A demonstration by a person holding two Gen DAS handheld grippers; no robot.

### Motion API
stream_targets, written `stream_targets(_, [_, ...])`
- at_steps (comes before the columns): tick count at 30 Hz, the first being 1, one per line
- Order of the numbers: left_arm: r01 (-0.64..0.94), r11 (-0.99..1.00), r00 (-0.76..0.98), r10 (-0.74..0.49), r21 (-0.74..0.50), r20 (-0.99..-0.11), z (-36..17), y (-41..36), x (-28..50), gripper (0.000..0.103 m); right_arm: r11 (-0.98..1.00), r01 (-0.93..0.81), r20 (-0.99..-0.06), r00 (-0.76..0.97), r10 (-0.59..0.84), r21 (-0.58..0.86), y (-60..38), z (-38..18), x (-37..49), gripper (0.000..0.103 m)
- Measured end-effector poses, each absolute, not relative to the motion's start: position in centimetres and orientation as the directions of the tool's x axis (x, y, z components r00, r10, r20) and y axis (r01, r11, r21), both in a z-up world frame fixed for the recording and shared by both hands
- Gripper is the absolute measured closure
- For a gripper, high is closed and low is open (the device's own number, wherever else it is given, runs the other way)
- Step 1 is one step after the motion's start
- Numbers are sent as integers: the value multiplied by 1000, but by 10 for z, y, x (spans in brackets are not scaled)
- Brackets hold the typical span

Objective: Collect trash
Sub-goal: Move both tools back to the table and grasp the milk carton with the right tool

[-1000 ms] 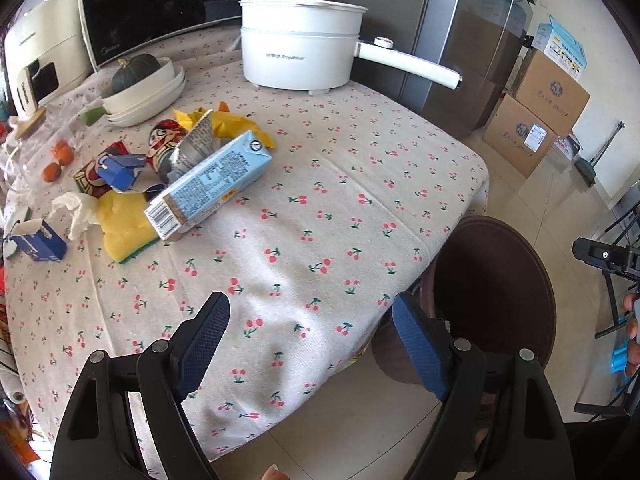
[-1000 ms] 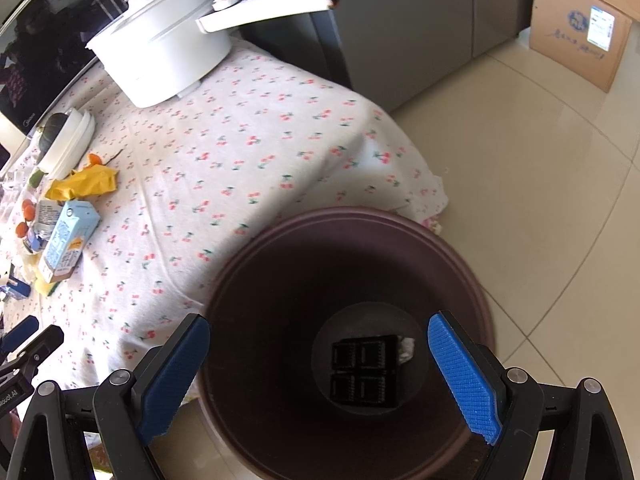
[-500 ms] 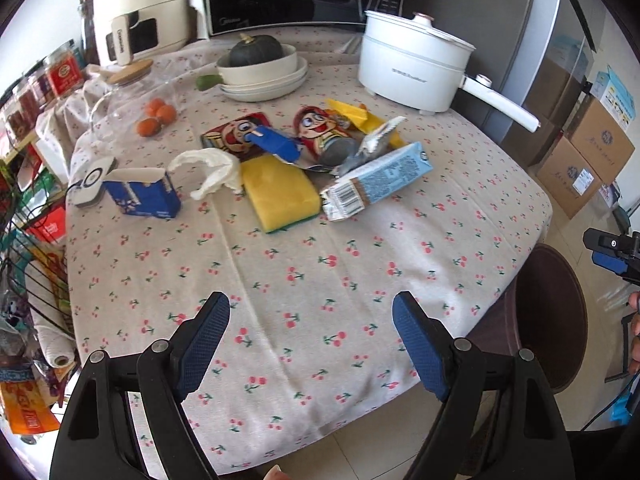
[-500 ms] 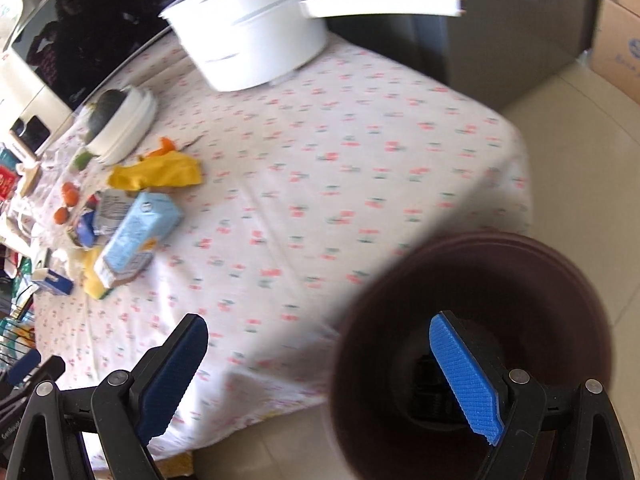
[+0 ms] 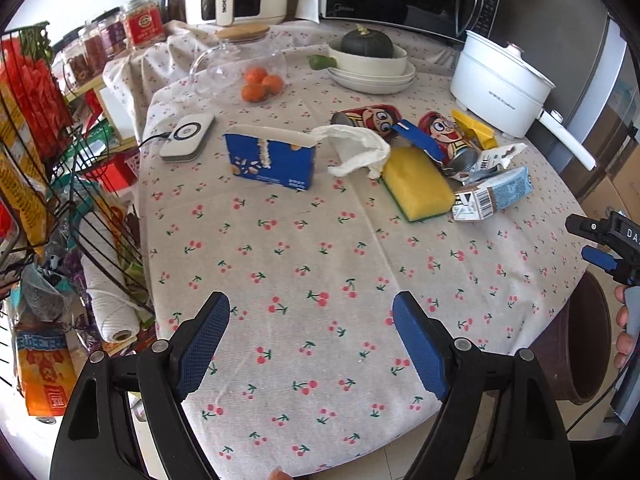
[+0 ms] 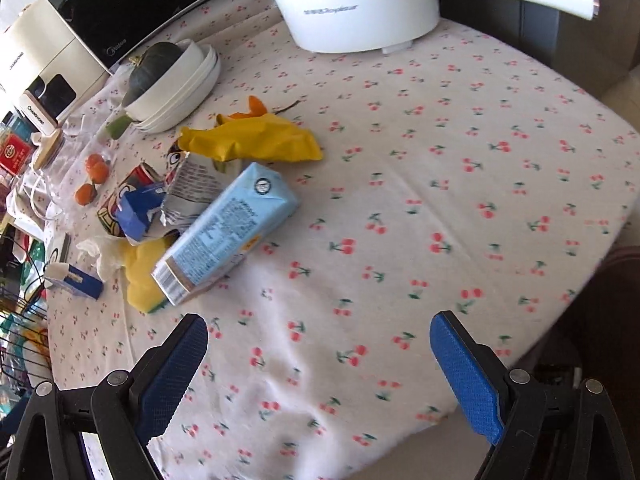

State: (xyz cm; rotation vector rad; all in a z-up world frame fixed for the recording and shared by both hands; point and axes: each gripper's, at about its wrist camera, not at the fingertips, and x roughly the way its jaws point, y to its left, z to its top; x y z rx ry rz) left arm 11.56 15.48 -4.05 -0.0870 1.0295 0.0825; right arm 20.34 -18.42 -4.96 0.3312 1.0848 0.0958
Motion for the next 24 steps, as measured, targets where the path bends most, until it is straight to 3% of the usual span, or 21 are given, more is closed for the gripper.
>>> stream_targets(16, [-212,976,510,72,-44,-857,-44,184,135,17,907,118,-810,506,296,405,-111,-94,261,12])
stream_targets(19, [-218,975,506,76,-42,-859,-47,184,141,17,898,117,-809,495,317,423,-111,-101,267,28])
stream_targets(20, [-218,975,505,76,-41,-860,-47,183,143,17,893,109,-806,489,334,437,-112,-101,267,38])
stream_targets(24, [-215,975,494,57,-58,-868,-51,182,154,17,896,54,-813,446,373,440,-116,-95,258,55])
